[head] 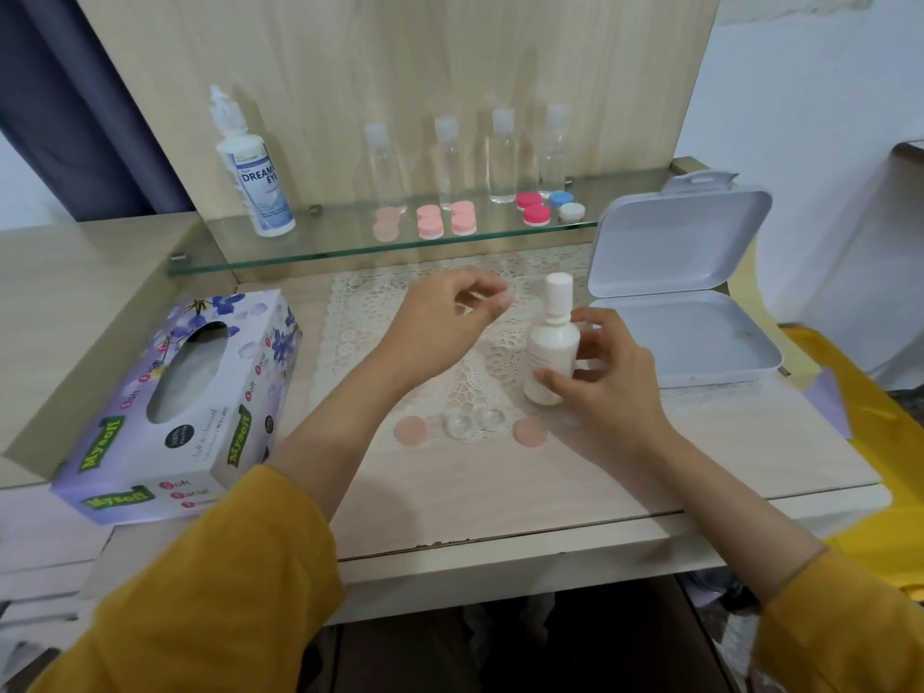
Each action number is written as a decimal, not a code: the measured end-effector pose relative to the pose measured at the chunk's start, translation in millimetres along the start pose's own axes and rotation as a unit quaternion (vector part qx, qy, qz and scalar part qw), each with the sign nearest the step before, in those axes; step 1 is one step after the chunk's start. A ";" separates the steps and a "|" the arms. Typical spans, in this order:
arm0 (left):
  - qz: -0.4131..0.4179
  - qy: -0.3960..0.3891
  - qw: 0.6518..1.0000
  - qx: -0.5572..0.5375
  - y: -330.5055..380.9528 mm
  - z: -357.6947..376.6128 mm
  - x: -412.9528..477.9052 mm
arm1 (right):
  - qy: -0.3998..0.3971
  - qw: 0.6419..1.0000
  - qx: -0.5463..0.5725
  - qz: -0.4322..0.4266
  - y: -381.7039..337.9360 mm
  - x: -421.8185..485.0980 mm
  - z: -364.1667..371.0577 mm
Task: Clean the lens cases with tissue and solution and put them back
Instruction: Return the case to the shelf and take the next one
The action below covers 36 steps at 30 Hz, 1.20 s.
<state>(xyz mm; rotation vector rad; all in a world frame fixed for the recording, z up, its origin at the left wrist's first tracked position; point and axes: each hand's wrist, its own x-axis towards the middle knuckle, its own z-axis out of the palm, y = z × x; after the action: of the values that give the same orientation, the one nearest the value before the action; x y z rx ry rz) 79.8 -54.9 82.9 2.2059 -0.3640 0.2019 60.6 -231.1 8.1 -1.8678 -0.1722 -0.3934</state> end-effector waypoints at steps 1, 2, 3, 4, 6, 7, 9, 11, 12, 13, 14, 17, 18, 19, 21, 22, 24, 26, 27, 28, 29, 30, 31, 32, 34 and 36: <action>-0.020 0.010 1.000 0.013 -13.4 -1.5 -5.5 | 0.007 1.000 -0.021 -0.003 -0.4 4.1 -1.4; -0.040 0.018 0.999 0.030 -27.8 -2.8 -12.0 | 0.013 0.999 -0.042 -0.009 -1.4 9.0 -3.2; -0.058 0.024 0.997 0.053 -42.5 -4.2 -19.4 | 0.021 0.998 -0.057 -0.013 -2.7 14.4 -5.1; -0.075 0.028 0.994 0.076 -56.6 -5.5 -27.2 | 0.030 0.997 -0.067 -0.012 -4.4 19.6 -7.0; -0.100 0.027 0.988 0.117 -81.1 -7.6 -41.5 | 0.043 0.995 -0.087 -0.005 -7.6 29.3 -9.4; -0.105 0.023 0.984 0.138 -90.2 -8.3 -47.6 | 0.048 0.994 -0.096 0.000 -8.1 33.4 -9.6; -0.100 0.017 0.980 0.169 -101.6 -8.2 -56.0 | 0.053 0.992 -0.112 0.010 -8.2 39.8 -8.4; -0.088 0.020 0.981 0.172 -105.9 -7.2 -59.7 | 0.057 0.989 -0.138 0.015 -7.3 45.2 -6.4; -0.084 0.024 0.981 0.170 -106.3 -6.6 -60.6 | 0.058 0.986 -0.154 0.016 -6.7 47.3 -5.3; -0.082 0.029 0.982 0.170 -106.8 -6.0 -61.1 | 0.057 0.984 -0.168 0.017 -5.7 48.6 -4.3; -0.079 0.032 0.982 0.170 -107.1 -5.5 -61.3 | 0.055 0.983 -0.176 0.019 -4.5 49.6 -3.3; -0.075 0.038 0.983 0.163 -108.4 -4.8 -61.1 | 0.053 0.983 -0.174 0.028 -0.5 50.0 -1.7; -0.073 0.041 0.984 0.159 -108.4 -4.9 -61.2 | 0.051 0.984 -0.167 0.030 -0.1 49.5 -1.5; -0.070 0.048 0.985 0.152 -107.7 -5.2 -61.6 | 0.048 0.985 -0.161 0.035 0.0 48.9 -1.7; -0.063 0.066 0.988 0.126 -105.3 -6.6 -63.1 | 0.050 0.986 -0.156 0.038 -0.5 46.1 -2.5; -0.058 0.071 0.990 0.109 -104.0 -7.4 -64.5 | 0.065 0.985 -0.159 0.033 -1.4 43.6 -2.9; -0.050 0.053 0.995 0.075 -100.4 -8.7 -68.6 | 0.117 0.978 -0.174 0.007 -4.9 35.4 -3.5; -0.044 0.003 0.997 0.057 -97.7 -8.9 -72.8 | 0.152 0.971 -0.180 -0.022 -10.4 23.8 -2.2; -0.038 -0.021 0.997 0.062 -97.1 -9.0 -74.5 | 0.148 0.972 -0.177 -0.032 -13.0 17.5 -0.1; -0.031 -0.041 0.996 0.073 -97.4 -9.2 -76.2 | 0.127 0.976 -0.170 -0.044 -15.0 11.0 2.4; -0.023 -0.057 0.995 0.082 -98.3 -9.9 -77.4 | 0.092 0.981 -0.163 -0.059 -16.6 4.8 5.4; -0.016 -0.070 0.994 0.085 -99.2 -11.2 -78.2 | 0.048 0.984 -0.158 -0.072 -17.0 -0.9 8.6; -0.009 -0.082 0.993 0.081 -100.5 -13.0 -78.7 | 0.003 0.984 -0.158 -0.083 -17.0 -6.0 11.9; -0.005 -0.089 0.993 0.076 -102.0 -15.2 -78.8 | -0.037 0.982 -0.164 -0.088 -15.7 -9.8 15.0; -0.004 -0.087 0.994 0.063 -104.3 -18.5 -78.4 | -0.086 0.973 -0.193 -0.092 -11.4 -14.2 19.9; -0.010 -0.066 0.997 0.048 -104.2 -18.8 -78.0 | -0.114 0.965 -0.222 -0.084 -9.0 -16.7 23.8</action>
<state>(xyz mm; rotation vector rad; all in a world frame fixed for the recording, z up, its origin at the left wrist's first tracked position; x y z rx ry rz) 40.1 35.3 -4.3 2.3238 -0.4116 0.0634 46.6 -204.5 3.5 -2.3501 -0.4284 -0.3512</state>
